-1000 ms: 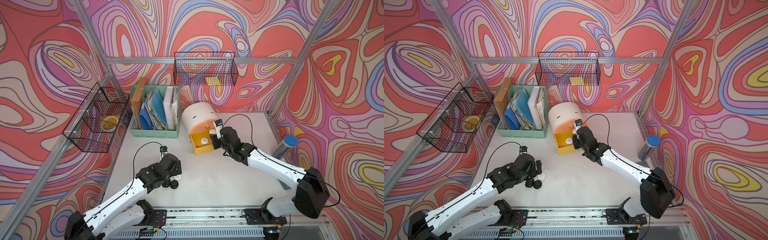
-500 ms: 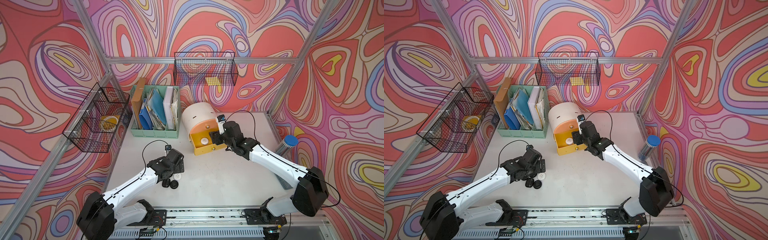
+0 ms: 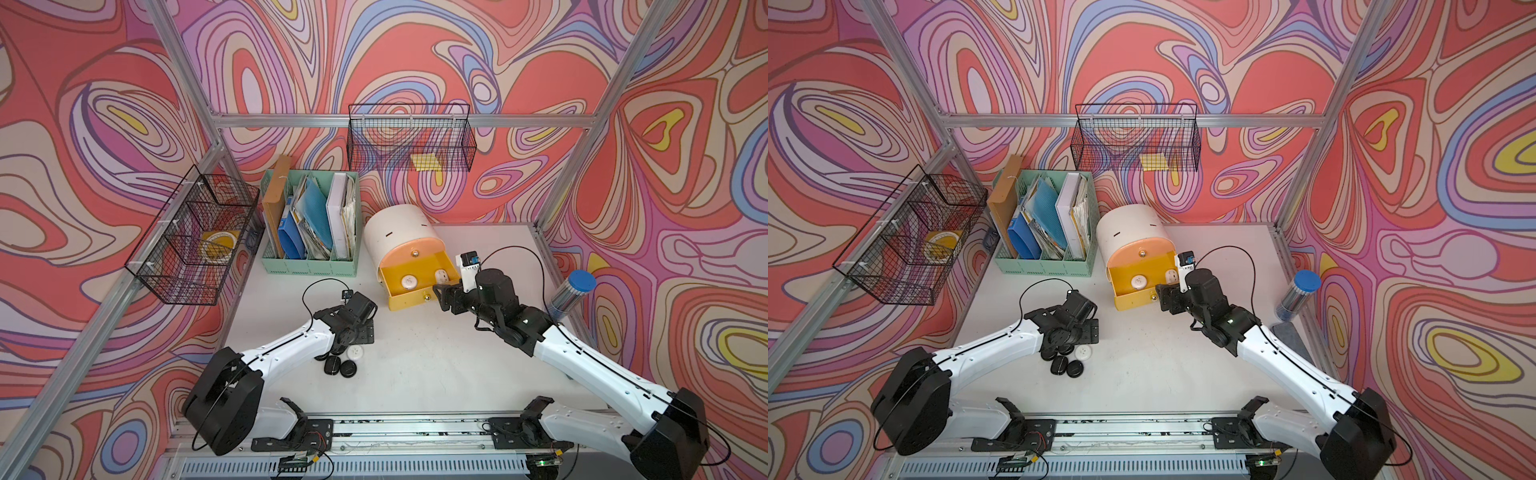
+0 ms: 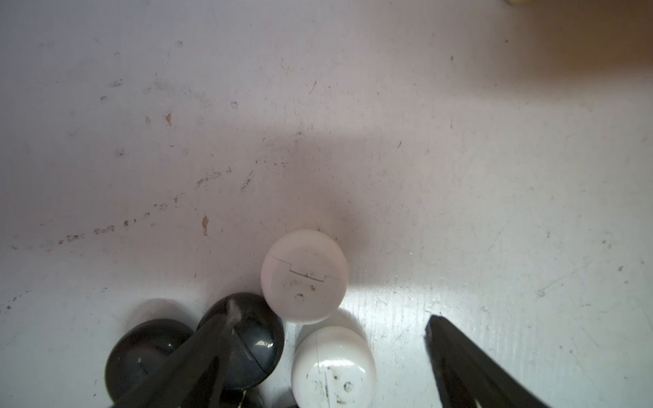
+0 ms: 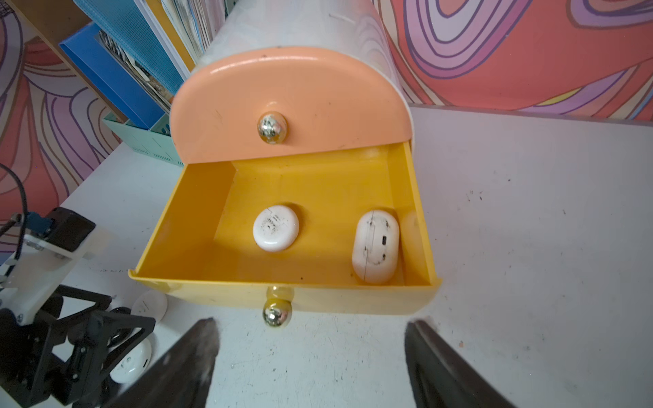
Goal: Put the bluetooth earphones in the drawer according to color
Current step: Place the bluetooth earphone in the drawer, then pick up the Bluetooth earphone from the center of the board.
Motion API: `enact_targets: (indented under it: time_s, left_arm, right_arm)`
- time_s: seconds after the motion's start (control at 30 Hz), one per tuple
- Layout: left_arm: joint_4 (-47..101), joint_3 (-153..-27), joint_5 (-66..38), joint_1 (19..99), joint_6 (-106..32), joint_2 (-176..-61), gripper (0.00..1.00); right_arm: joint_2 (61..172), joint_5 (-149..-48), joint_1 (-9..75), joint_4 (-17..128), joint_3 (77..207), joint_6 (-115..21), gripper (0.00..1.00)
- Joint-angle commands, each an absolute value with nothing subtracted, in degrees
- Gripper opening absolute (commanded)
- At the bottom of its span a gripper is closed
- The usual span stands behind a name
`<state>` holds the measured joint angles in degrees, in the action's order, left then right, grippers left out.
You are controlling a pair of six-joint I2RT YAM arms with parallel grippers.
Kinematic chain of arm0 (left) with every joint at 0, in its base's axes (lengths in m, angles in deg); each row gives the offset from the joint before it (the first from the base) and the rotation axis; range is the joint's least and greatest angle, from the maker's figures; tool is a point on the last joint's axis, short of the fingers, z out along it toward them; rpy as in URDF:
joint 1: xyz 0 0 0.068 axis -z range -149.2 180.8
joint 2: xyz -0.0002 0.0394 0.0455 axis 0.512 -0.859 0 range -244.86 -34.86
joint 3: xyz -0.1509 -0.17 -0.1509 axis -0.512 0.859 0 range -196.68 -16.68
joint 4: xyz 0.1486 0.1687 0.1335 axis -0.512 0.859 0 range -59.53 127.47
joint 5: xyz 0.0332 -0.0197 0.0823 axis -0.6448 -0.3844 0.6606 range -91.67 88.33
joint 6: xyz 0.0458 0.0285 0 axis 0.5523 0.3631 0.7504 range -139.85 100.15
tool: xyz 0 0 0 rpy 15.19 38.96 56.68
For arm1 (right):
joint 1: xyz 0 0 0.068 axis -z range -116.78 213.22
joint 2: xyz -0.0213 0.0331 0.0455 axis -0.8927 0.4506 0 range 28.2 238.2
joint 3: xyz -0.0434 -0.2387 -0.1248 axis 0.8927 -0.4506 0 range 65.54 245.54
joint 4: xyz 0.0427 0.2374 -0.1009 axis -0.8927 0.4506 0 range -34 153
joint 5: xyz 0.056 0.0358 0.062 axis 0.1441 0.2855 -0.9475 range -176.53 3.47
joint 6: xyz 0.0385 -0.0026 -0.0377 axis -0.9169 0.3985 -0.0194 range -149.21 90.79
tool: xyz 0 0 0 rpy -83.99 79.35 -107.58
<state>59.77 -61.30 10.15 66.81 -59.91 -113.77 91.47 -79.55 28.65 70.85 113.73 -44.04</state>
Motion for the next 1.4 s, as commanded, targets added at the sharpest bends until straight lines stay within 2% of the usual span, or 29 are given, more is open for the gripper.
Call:
enact_targets:
  time_s: [0.0, 0.37, 1.37]
  left_arm:
    - [58.81, -61.76, 9.73, 66.48, -59.14, -115.5, 0.81]
    - [57.54, -60.28, 10.27, 66.48, -59.82, -119.09, 0.73]
    - [56.19, -61.71, 12.35, 66.48, -59.06, -125.86, 0.71]
  right_arm:
    - [89.19, -79.96, 28.92, 71.4, 110.88, -46.42, 0.84]
    - [86.87, -81.47, 28.94, 71.07, 106.52, -47.44, 0.83]
    - [84.46, -82.63, 28.87, 70.38, 103.23, -48.39, 0.82]
